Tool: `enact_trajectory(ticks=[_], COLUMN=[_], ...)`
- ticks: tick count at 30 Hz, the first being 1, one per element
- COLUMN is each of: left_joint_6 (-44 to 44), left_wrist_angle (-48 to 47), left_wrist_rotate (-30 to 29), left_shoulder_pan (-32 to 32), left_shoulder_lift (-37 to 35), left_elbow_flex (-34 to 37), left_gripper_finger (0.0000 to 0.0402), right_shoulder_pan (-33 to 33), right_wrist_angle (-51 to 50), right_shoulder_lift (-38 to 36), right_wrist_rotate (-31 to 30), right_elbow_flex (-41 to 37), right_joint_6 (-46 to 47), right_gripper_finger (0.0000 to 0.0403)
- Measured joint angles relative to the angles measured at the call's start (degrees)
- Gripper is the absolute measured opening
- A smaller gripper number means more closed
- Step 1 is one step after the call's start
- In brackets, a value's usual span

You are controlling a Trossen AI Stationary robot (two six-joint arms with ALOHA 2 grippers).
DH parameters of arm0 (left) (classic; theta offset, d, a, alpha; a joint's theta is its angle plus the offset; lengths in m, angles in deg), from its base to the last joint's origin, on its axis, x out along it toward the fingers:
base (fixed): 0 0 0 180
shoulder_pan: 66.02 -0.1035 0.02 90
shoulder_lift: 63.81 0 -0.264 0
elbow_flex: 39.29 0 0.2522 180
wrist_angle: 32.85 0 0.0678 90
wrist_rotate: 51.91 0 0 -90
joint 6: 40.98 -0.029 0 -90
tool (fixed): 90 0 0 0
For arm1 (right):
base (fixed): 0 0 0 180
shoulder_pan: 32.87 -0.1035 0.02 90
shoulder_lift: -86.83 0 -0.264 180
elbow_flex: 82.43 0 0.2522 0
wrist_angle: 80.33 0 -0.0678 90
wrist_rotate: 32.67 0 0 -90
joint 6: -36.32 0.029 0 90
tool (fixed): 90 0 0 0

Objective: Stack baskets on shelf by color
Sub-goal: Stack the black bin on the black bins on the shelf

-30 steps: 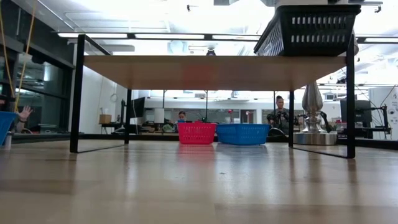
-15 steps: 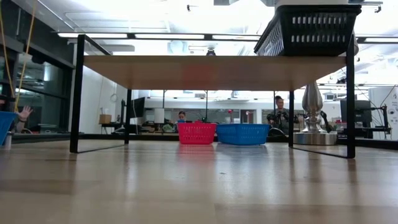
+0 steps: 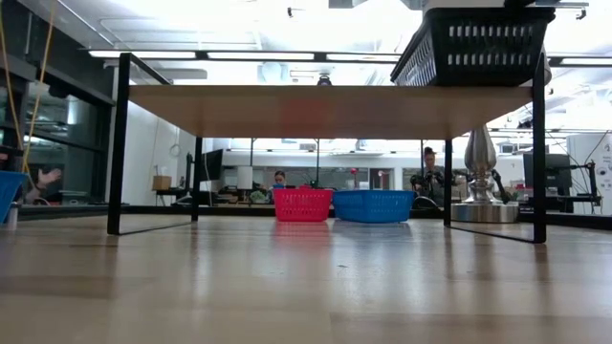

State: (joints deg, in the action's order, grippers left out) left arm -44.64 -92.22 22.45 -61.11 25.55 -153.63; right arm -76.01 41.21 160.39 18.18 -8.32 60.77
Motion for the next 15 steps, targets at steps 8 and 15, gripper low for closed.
enact_trajectory(ticks=[8, 15], left_joint_6=[-0.20, -0.09], left_wrist_angle=[0.00, -0.01], left_wrist_rotate=[0.00, 0.00], left_shoulder_pan=[0.00, 0.00], left_shoulder_lift=[0.00, 0.00], left_elbow_flex=[0.00, 0.00], left_gripper_finger=[0.0000, 0.0000], right_shoulder_pan=[2.83, 5.69], right_wrist_angle=[-1.18, -1.33], right_shoulder_lift=[0.31, 0.31], right_wrist_rotate=[-0.31, 0.22], right_elbow_flex=[-0.11, -0.15], right_joint_6=[1.15, 0.31], right_gripper_finger=[0.0000, 0.0000])
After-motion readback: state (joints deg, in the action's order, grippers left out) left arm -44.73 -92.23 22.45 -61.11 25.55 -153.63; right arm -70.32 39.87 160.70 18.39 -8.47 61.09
